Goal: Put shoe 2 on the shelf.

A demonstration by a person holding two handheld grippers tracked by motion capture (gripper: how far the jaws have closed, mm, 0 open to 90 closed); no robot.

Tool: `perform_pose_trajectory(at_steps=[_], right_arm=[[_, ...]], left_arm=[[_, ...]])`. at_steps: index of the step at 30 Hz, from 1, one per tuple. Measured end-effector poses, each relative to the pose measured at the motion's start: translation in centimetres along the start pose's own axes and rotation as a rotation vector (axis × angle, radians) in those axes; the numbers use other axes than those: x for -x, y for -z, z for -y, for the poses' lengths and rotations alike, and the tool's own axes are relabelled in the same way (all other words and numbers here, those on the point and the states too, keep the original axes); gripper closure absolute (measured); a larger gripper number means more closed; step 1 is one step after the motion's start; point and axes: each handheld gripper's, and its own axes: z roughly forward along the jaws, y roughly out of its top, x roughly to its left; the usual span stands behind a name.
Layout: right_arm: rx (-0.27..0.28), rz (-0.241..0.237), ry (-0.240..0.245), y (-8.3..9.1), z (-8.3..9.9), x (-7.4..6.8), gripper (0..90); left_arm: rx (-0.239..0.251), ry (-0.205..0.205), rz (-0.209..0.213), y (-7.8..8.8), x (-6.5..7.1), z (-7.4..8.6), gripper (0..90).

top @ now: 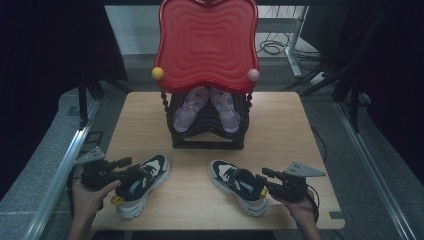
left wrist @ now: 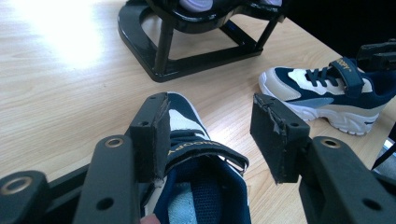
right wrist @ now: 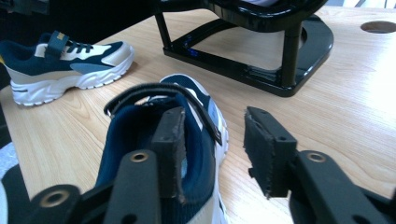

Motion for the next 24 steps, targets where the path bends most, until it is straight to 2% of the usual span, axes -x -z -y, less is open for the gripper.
perform_pose_trajectory(at_steps=[5, 15, 24], right_arm=[[0.004, 0.003, 0.008, -0.3, -0.5, -0.1, 51.3], [0.02, 0.018, -0.009, 0.3, -0.4, 0.2, 50.4], [0.012, 0.034, -0.021, 0.2, 0.1, 0.5, 50.1]], left_arm=[[-0.002, 0.003, -0.007, 0.3, -0.2, 0.2, 47.8], [-0.011, 0.0, -0.005, 0.4, -0.4, 0.8, 47.8], [-0.067, -0.005, 0.004, 0.0, -0.9, 1.6, 47.4]])
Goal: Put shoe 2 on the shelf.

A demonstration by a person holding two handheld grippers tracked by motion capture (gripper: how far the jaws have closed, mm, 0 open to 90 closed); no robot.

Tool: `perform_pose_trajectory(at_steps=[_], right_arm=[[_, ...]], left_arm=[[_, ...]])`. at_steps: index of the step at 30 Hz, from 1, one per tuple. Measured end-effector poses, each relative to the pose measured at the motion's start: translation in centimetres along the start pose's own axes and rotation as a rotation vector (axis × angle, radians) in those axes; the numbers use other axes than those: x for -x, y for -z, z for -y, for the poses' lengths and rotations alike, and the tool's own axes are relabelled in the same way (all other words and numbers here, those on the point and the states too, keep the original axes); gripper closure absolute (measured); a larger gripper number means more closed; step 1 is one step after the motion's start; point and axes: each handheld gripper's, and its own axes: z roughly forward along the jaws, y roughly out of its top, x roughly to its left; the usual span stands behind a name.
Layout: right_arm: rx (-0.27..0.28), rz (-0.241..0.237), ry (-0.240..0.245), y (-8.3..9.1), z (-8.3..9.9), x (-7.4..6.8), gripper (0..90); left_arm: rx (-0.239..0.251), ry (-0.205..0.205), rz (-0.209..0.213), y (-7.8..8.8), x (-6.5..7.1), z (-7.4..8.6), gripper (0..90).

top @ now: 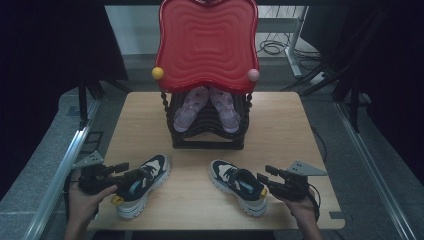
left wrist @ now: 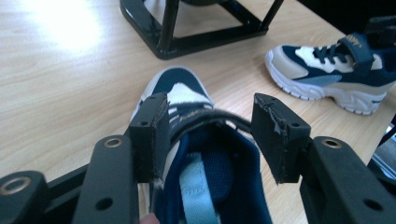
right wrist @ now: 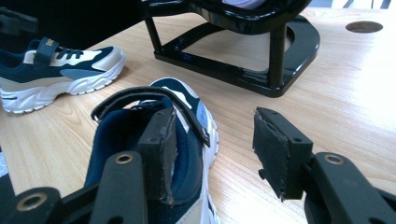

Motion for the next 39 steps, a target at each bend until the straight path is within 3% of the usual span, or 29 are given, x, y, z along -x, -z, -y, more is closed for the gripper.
perform_pose_trajectory(at_steps=[4, 21, 39], right_arm=[[-0.001, 0.003, -0.011, 0.0, 0.1, 0.1, 50.1], [0.007, 0.026, -0.027, -0.2, 0.4, 0.3, 49.8], [-0.003, 0.018, -0.055, -0.5, 0.6, 0.3, 49.5]], left_arm=[[-0.004, 0.011, -0.006, -0.1, -0.6, 0.6, 47.6], [-0.071, -0.043, -0.009, -0.9, -1.3, 1.3, 52.6], [-0.111, -0.007, -0.048, -1.8, -2.3, 2.0, 57.1]])
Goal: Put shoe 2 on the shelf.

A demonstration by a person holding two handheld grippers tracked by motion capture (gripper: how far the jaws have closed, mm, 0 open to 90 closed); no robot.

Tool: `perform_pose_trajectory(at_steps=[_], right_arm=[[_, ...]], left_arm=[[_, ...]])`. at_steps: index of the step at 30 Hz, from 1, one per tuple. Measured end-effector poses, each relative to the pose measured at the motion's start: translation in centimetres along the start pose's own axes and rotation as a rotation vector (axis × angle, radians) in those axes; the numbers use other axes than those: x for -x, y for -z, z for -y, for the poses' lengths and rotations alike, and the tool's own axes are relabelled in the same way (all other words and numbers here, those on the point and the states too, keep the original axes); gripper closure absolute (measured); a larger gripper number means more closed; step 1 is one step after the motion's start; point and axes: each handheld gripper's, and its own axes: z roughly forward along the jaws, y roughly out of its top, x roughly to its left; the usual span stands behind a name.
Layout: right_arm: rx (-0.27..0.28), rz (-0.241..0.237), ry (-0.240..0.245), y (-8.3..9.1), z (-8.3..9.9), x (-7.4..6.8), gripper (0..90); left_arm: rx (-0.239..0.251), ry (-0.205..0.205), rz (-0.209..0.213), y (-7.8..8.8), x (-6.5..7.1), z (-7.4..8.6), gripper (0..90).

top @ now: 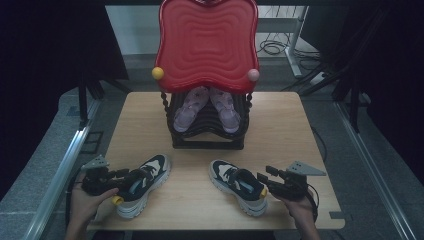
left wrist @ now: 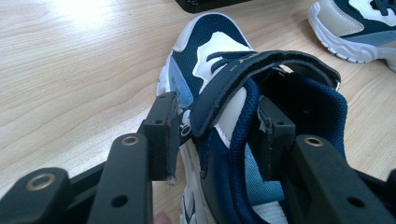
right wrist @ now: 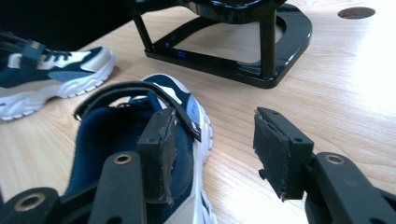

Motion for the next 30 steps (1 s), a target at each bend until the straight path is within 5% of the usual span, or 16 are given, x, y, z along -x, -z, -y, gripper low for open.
perform_pose_trajectory(at_steps=[18, 24, 30], right_arm=[[0.023, -0.025, 0.058, -0.2, -1.9, -1.2, 49.6], [-0.002, -0.047, 0.12, -0.8, -3.3, -1.8, 49.4], [-0.025, -0.066, 0.124, -1.7, -3.9, -1.7, 49.5]], left_arm=[[-0.016, -0.012, 0.013, -0.1, 0.0, 0.1, 68.5], [-0.016, -0.012, 0.005, -0.1, 0.1, 0.1, 68.8], [-0.015, -0.012, 0.005, -0.1, 0.1, 0.1, 68.8]])
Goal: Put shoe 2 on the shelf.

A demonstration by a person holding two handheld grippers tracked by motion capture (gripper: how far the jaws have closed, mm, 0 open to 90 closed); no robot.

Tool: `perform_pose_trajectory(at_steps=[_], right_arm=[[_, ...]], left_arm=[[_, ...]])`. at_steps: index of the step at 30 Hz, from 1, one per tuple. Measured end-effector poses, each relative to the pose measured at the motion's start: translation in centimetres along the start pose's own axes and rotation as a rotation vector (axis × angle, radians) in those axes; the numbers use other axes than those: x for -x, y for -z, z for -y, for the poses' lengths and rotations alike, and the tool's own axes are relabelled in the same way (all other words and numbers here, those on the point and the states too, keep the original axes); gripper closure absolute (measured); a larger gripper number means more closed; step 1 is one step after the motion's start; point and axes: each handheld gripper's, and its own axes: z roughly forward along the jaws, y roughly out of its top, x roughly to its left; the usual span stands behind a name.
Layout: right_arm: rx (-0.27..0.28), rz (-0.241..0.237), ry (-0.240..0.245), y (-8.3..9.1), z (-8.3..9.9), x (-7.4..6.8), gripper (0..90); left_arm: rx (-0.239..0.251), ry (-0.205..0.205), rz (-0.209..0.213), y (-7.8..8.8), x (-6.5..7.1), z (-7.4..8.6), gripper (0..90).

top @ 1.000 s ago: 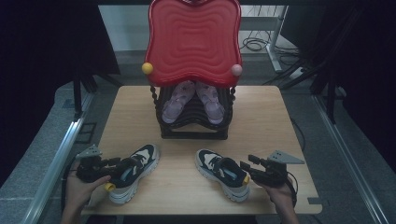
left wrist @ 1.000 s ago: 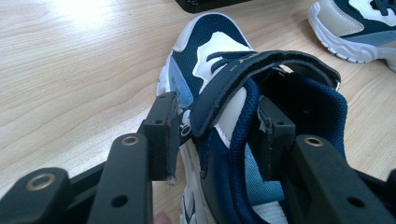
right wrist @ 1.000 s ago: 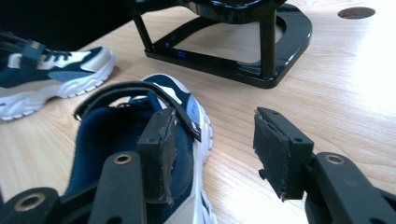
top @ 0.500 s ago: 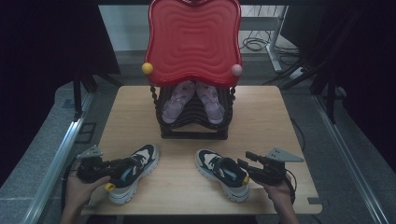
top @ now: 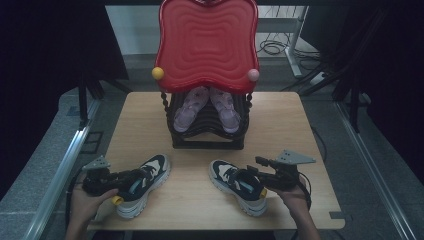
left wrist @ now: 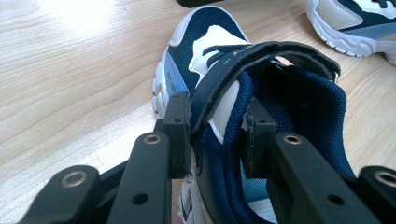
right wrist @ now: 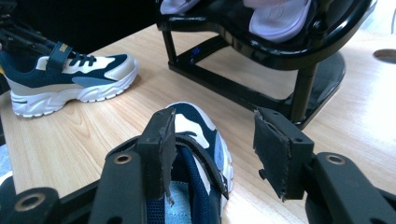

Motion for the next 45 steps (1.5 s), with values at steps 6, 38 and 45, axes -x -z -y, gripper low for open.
perform_pose_trajectory(at_steps=[6, 38, 45], right_arm=[[-0.039, -0.027, 0.004, -0.1, 0.7, -0.1, 50.5], [-0.108, -0.062, 0.015, 0.3, 1.4, 0.4, 55.9], [-0.116, -0.071, 0.029, 0.3, 1.5, 0.3, 55.9]], left_arm=[[0.0, 0.001, 0.002, 0.0, 0.0, 0.0, 68.9], [0.005, 0.019, 0.012, 0.0, -0.1, 0.1, 67.7], [0.004, 0.021, 0.01, -0.1, -0.1, 0.1, 67.7]])
